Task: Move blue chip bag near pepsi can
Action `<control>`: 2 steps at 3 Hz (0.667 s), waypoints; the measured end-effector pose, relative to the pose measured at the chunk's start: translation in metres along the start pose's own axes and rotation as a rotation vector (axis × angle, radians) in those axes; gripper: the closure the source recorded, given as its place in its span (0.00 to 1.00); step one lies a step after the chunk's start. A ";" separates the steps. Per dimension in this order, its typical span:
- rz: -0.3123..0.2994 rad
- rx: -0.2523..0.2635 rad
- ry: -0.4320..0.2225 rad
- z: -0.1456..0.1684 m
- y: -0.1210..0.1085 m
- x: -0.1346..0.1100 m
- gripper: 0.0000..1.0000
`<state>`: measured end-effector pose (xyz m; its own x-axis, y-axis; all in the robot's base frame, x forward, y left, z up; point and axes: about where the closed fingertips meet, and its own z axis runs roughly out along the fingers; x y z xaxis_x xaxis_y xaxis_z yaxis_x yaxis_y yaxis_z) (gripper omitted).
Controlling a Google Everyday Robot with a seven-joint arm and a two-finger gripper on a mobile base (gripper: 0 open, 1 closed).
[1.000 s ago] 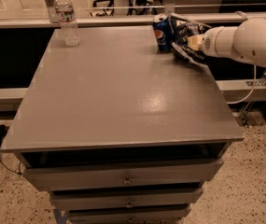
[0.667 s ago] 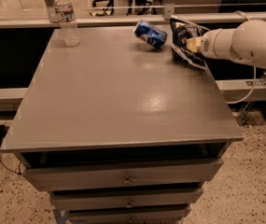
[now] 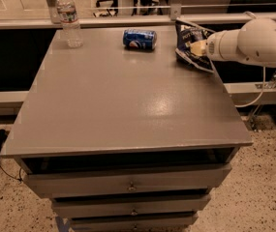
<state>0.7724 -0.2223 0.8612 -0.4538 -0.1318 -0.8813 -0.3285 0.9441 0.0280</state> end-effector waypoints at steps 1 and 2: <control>-0.062 -0.029 0.025 0.007 0.008 -0.008 0.14; -0.115 -0.073 0.025 0.012 0.019 -0.021 0.00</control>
Offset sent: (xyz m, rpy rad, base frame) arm 0.0219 0.0407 0.0312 -0.1023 -0.0284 0.2026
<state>0.7861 -0.1979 0.8747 -0.4300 -0.2458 -0.8687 -0.4380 0.8982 -0.0373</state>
